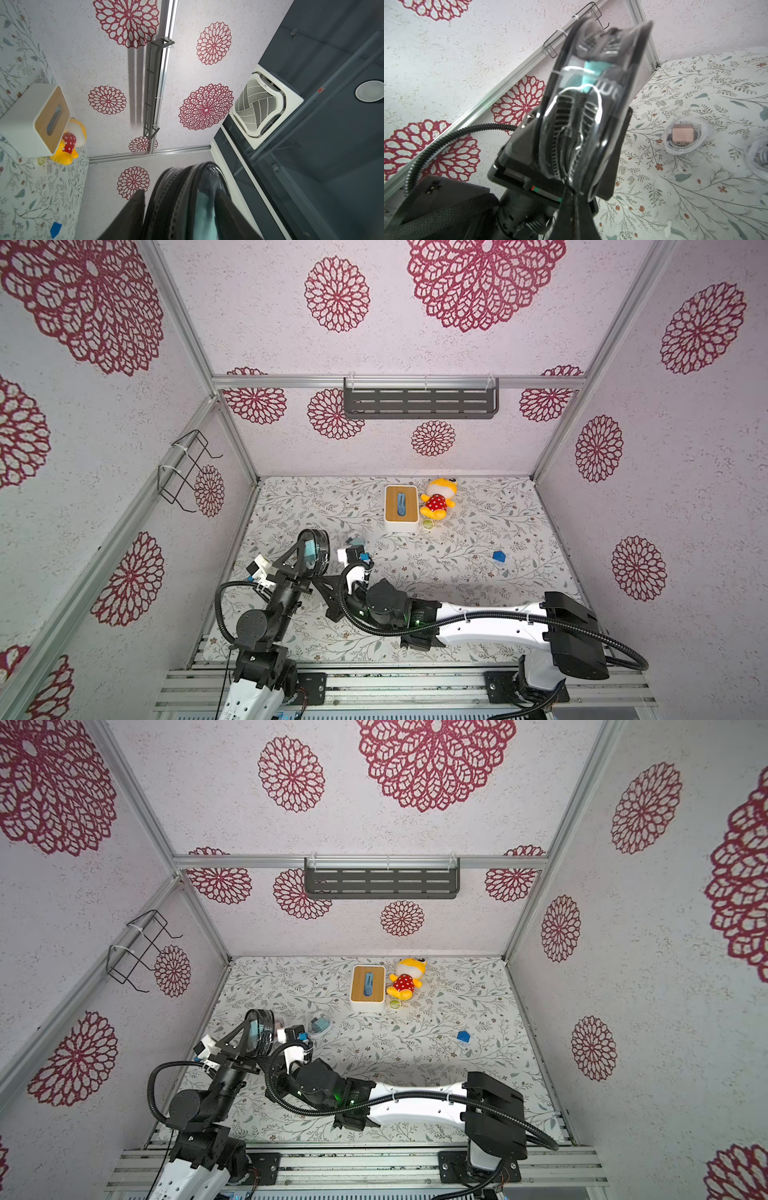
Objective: Pack away charging kits
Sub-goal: Adjust the storage bag, then zip the zipper on the storage bag.
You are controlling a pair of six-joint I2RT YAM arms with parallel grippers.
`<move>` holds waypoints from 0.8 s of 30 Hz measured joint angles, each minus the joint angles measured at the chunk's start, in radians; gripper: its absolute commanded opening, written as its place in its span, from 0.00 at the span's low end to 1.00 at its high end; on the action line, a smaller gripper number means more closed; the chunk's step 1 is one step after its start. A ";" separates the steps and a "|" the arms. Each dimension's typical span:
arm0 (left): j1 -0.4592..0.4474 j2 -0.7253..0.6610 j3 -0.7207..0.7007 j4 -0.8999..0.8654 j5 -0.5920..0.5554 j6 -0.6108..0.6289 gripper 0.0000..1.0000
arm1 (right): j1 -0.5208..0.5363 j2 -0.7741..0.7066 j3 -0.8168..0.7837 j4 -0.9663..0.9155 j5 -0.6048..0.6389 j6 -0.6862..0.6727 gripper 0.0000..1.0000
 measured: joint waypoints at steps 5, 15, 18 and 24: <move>-0.002 -0.021 0.002 -0.011 -0.004 0.011 0.21 | 0.000 -0.019 -0.028 -0.002 0.012 -0.001 0.00; -0.002 -0.035 0.021 -0.042 -0.002 0.051 0.00 | -0.001 -0.036 -0.034 -0.033 0.018 -0.005 0.00; -0.003 -0.035 0.026 -0.057 0.001 0.058 0.00 | -0.001 -0.042 -0.033 -0.067 0.027 -0.013 0.00; -0.007 -0.057 0.053 -0.140 0.010 0.097 0.00 | 0.002 -0.090 -0.023 -0.214 0.080 -0.048 0.00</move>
